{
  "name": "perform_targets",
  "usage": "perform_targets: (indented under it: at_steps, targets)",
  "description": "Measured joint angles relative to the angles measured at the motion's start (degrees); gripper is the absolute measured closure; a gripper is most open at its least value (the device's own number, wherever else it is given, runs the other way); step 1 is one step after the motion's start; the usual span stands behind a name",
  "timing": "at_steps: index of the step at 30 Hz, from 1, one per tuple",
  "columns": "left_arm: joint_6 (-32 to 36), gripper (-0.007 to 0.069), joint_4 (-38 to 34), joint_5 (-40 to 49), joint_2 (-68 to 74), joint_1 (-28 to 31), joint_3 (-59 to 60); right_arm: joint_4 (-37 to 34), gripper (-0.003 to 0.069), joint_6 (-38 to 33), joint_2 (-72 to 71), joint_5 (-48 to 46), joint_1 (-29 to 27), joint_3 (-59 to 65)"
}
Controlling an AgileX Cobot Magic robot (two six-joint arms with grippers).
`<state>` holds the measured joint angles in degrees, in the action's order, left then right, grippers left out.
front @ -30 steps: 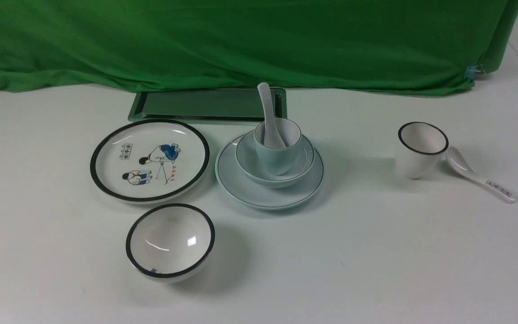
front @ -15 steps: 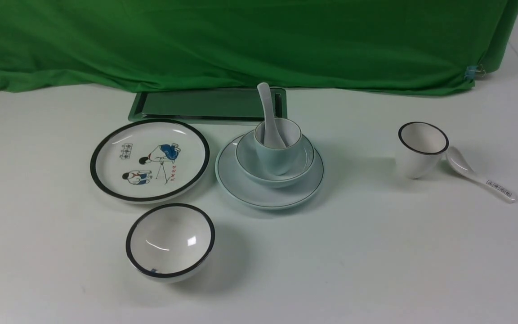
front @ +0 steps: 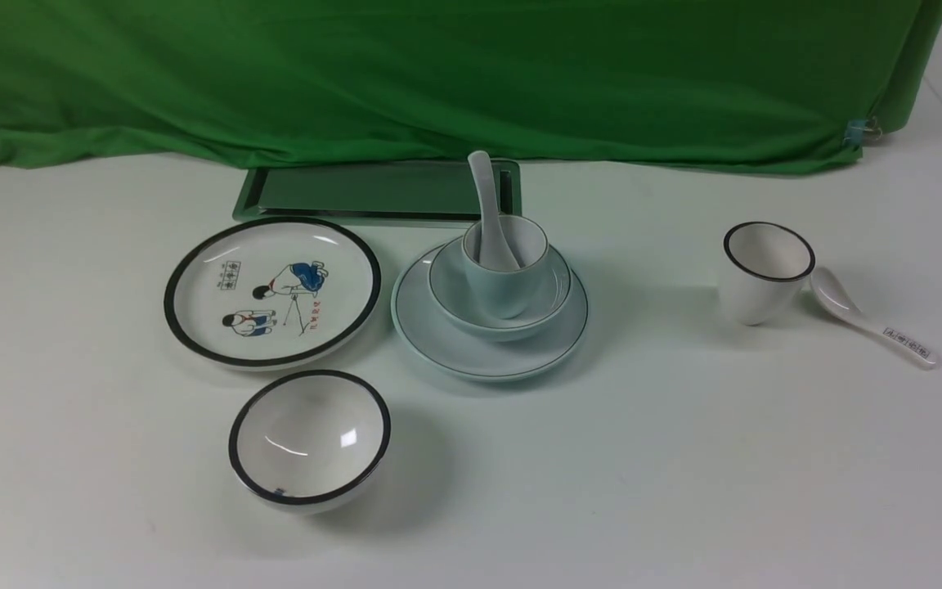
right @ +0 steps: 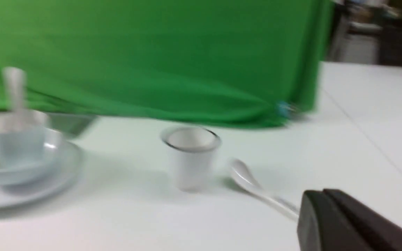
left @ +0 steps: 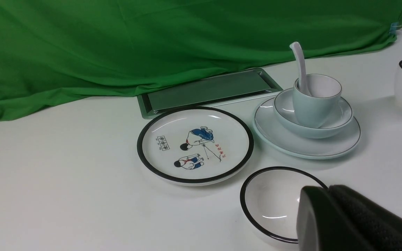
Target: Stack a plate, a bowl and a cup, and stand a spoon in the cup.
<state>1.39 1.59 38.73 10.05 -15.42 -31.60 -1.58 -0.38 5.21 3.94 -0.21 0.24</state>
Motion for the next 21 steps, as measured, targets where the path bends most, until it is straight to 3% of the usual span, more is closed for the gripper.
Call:
perform_targets:
  at_steps: [10, 21]
  targets:
    - [0.00, 0.0653, 0.00, 0.00, 0.00, 0.00, 0.00, 2.74, 0.0649, 1.95, -5.21, -15.23, -1.66, 0.22]
    - [0.00, 0.0653, 0.00, 0.00, 0.00, 0.00, 0.00, 2.85, 0.0648, 2.07, -5.21, -16.28, -1.66, 0.24]
